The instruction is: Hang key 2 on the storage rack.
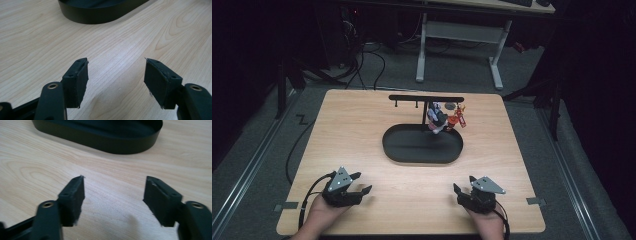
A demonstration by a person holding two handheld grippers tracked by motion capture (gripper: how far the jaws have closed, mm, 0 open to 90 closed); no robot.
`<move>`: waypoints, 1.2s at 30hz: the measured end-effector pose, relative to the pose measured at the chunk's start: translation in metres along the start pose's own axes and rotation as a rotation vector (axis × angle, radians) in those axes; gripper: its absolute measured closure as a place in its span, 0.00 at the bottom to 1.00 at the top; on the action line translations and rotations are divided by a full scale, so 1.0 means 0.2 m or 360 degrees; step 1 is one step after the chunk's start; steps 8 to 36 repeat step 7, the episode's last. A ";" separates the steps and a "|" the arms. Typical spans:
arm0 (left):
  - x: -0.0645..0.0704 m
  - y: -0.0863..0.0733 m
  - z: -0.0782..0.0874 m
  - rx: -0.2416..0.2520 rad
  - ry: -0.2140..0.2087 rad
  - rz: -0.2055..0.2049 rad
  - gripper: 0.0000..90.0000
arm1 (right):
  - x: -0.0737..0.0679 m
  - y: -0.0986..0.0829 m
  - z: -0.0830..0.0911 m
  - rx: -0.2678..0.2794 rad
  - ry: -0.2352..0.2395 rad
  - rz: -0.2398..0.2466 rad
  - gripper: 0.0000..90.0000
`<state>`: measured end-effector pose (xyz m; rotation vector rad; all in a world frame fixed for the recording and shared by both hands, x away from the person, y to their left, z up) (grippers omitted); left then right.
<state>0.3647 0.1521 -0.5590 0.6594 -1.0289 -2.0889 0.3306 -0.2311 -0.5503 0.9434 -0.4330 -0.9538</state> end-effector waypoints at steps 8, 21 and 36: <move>0.03 0.00 -0.02 -0.0019 0.0010 -0.0028 0.40 | 0.06 -0.02 0.04 0.0067 -0.0007 -0.0107 0.34; 0.03 0.00 -0.02 -0.0019 0.0010 -0.0028 0.40 | 0.06 -0.02 0.04 0.0067 -0.0007 -0.0107 0.34; 0.03 0.00 -0.02 -0.0019 0.0010 -0.0028 0.40 | 0.06 -0.02 0.04 0.0067 -0.0007 -0.0107 0.34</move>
Point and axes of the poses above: each handheld gripper's, and its own axes: z roughly backward along the jaws, y roughly out of its top, x roughly to its right, the point moved 6 cm from there along -z, roughly forward along the jaws, and after that the axes turned 13 degrees about y, right-handed, at the moved point
